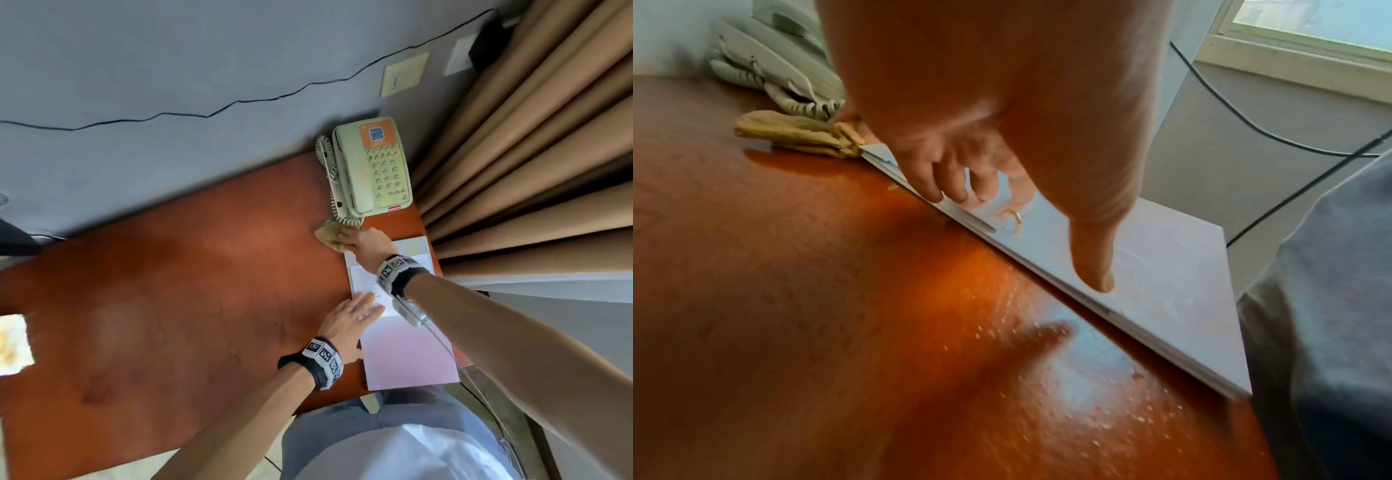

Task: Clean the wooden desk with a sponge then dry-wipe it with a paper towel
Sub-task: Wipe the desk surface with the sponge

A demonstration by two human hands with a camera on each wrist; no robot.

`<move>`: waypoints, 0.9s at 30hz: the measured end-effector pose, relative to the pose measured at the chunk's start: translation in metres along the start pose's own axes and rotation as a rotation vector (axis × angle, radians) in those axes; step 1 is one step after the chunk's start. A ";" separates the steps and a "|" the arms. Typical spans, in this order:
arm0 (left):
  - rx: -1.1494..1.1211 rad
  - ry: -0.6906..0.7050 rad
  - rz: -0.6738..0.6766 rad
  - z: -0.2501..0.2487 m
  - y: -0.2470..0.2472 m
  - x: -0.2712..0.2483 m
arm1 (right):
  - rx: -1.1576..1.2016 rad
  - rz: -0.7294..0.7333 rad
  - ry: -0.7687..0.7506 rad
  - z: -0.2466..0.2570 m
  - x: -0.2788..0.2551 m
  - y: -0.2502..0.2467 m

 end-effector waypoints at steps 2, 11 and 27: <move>-0.008 0.046 0.025 0.003 -0.010 0.004 | 0.019 -0.002 0.026 -0.031 -0.005 -0.013; 0.196 0.141 0.136 0.017 -0.013 0.018 | -0.019 -0.040 -0.079 -0.093 -0.035 -0.077; 0.326 0.098 0.108 -0.004 0.002 0.021 | 0.099 -0.064 0.548 -0.097 -0.046 -0.092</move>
Point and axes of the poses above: each hand's wrist, its own x-axis towards the middle knuckle, its own y-axis out of the palm, z = x × y, the point moved 3 cm from there along x, towards the middle knuckle
